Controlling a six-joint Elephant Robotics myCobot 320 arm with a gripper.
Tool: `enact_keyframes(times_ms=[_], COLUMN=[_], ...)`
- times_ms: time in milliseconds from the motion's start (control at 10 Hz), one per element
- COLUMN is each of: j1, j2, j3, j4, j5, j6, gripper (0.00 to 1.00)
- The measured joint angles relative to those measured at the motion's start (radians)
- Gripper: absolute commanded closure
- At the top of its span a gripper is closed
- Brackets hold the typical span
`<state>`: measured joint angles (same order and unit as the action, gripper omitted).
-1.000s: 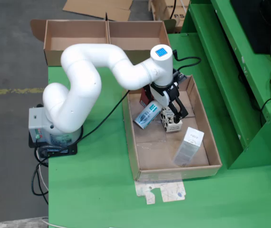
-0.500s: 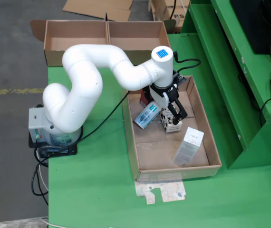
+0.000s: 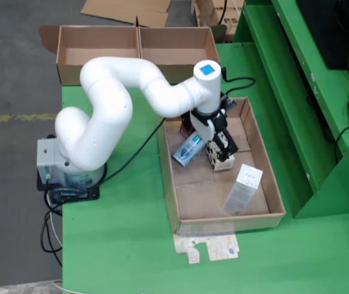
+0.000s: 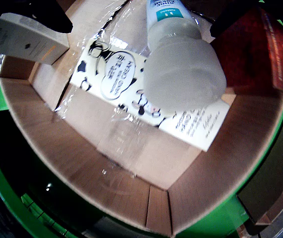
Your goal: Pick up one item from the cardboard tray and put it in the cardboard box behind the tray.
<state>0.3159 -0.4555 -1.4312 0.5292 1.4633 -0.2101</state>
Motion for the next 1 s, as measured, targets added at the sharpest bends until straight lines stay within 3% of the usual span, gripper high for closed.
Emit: enact_keyframes(times_ms=[1000], j1=[0.026], j2=[-0.024], j3=[-0.051], j4=[0.040], j5=[-0.009], j6=[0.028], gripper=[0.00])
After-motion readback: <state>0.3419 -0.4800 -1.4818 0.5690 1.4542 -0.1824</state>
